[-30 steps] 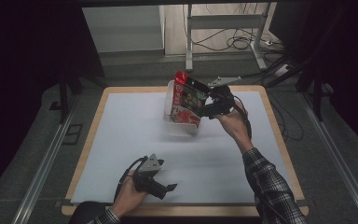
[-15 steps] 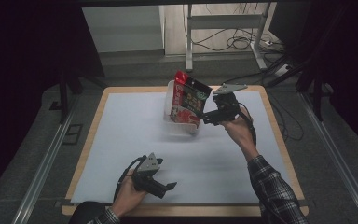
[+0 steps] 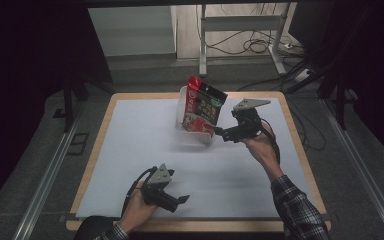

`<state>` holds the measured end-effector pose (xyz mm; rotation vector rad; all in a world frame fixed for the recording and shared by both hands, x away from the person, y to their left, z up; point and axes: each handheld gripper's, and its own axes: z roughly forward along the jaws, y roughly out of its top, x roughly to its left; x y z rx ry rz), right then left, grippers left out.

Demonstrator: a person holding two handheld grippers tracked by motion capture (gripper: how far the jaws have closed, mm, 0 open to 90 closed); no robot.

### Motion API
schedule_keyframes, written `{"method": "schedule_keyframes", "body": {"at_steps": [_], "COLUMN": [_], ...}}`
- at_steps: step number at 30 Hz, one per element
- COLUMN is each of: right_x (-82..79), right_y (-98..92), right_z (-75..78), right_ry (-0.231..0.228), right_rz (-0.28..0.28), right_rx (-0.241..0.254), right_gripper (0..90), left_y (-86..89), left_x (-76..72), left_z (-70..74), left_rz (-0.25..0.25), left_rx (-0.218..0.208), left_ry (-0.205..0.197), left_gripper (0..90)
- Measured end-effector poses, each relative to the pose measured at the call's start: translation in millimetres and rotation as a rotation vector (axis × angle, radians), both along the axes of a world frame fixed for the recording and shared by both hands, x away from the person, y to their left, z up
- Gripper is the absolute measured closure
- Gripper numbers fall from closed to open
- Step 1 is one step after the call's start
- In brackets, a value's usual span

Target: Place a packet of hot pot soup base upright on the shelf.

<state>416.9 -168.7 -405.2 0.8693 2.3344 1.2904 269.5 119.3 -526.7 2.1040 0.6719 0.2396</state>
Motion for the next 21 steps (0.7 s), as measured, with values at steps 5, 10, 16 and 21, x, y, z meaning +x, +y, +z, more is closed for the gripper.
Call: {"method": "schedule_keyframes", "body": {"at_steps": [5, 10, 16, 21], "right_x": [-4.0, -10.9, -18.0, -25.9], "right_y": [-2.8, -6.8, -12.3, -15.5], "right_z": [-0.3, -3.0, -6.4, -10.3], "right_ry": [0.006, 0.008, 0.010, 0.018], "right_rz": [-0.002, -0.011, -0.029, -0.048], "right_rx": [-0.007, -0.022, -0.026, -0.036], "right_gripper": [1.9, 0.3, 0.2, 0.2], "left_y": [-0.9, -0.5, -0.5, -0.6], "left_x": [-1.0, -1.8, -2.1, -2.2], "left_z": [0.5, 2.1, 2.3, 2.0], "left_rz": [-0.008, -0.013, -0.012, -0.011], "left_rx": [-0.003, -0.012, -0.009, -0.006], "left_ry": [-0.005, -0.009, -0.011, -0.012], "left_gripper": [0.0, 0.0, 0.0, 0.0]}}
